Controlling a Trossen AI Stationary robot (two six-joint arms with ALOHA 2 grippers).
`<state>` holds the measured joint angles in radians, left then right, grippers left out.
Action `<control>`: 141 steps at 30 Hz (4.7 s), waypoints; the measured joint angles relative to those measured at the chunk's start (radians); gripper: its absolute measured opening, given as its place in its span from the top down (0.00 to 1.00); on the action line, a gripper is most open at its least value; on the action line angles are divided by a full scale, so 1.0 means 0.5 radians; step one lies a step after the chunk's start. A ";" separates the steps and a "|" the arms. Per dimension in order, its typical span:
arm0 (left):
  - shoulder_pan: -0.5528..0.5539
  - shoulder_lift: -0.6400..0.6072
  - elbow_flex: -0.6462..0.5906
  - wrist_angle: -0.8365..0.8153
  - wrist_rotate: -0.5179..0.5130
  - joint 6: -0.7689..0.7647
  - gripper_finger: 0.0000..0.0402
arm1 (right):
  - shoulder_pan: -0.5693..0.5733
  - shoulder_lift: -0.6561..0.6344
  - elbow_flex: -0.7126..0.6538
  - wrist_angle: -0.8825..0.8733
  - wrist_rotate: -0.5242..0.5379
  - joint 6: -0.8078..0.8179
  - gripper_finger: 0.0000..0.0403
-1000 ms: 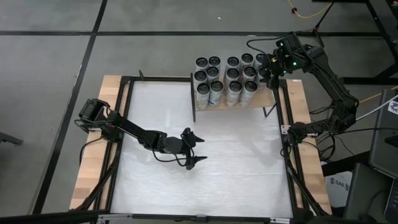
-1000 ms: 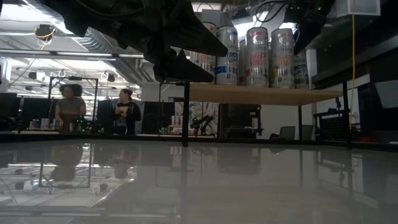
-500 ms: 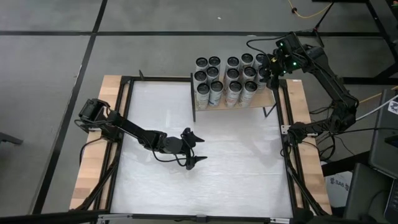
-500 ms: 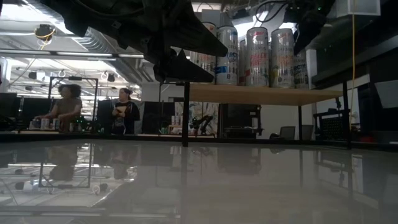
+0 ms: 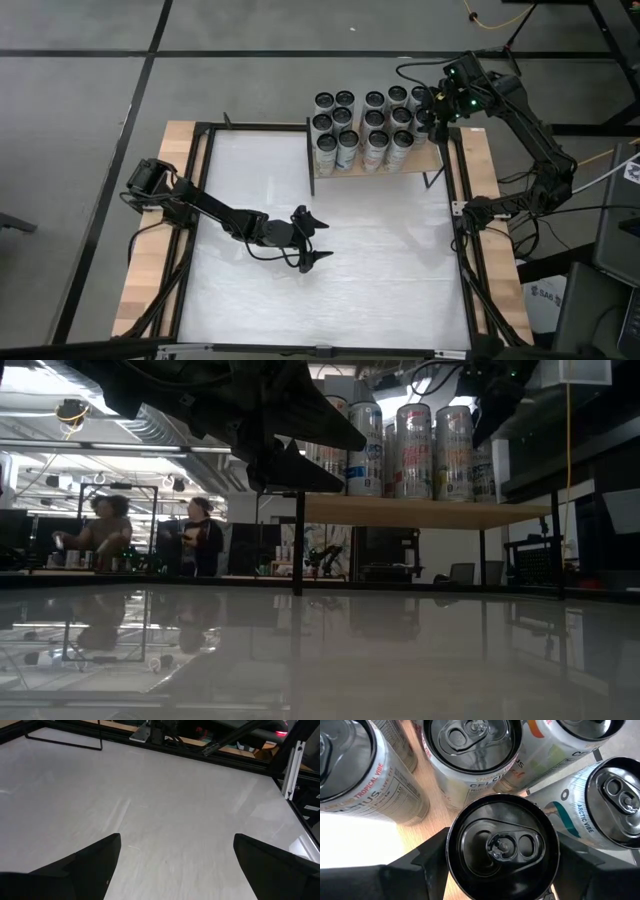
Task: Place canned beverage on shelf
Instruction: Put the blue soda can on the shelf aligned with the blue soda can, then return to Home Position
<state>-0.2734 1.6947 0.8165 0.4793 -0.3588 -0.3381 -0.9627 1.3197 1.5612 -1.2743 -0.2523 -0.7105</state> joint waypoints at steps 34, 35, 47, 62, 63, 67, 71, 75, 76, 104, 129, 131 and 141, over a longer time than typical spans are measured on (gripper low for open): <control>0.000 -0.017 0.000 0.003 0.004 0.001 0.05 | 0.001 -0.066 0.001 -0.004 0.061 0.094 0.05; 0.000 -0.020 0.000 0.027 0.011 0.000 0.05 | 0.001 -0.084 0.001 -0.004 0.060 0.095 0.05; 0.006 -0.357 0.002 0.121 0.018 0.064 0.05 | 0.001 -0.404 0.004 -0.001 0.116 0.095 0.05; 0.006 -1.238 0.002 -0.480 -0.117 0.627 0.05 | 0.001 -0.881 0.004 -0.019 -0.041 0.491 0.05; 0.005 -1.314 0.002 -0.570 -0.142 0.648 0.05 | 0.001 -0.912 0.004 -0.020 -0.059 0.532 0.05; 0.006 -1.603 0.002 -0.934 -0.221 0.656 0.05 | 0.001 -1.034 0.004 -0.037 -0.075 0.662 0.05; 0.005 -1.862 0.002 -1.225 -0.284 0.651 0.05 | 0.001 -1.138 0.005 -0.086 -0.126 0.695 0.05; 0.005 -2.072 -0.023 -1.463 -0.341 0.643 0.05 | 0.000 -1.208 0.005 -0.123 -0.214 0.786 0.05; 0.005 -2.121 -0.063 -1.467 -0.349 0.642 0.05 | 0.001 -1.222 0.005 -0.124 -0.231 0.819 0.05; 0.006 -3.312 -1.618 -0.616 -0.419 0.642 0.05 | 0.001 -1.247 -0.362 0.392 -0.924 1.039 0.05; 0.410 -3.385 -1.618 -0.734 -0.238 0.837 0.05 | 0.694 -1.184 -0.927 1.671 -0.647 1.533 0.05; 0.433 -3.385 -1.618 -0.742 -0.193 0.802 0.05 | 0.860 -1.139 -0.930 1.734 -0.488 1.533 0.05; 0.446 -3.384 -1.618 -0.820 -0.182 0.648 0.05 | 1.183 -1.228 -0.788 1.562 -0.140 1.499 0.05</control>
<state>-0.0505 0.0025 0.0074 0.0696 -0.4500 -0.0139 -0.3711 0.7059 1.1672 -0.4931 -0.3224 0.0389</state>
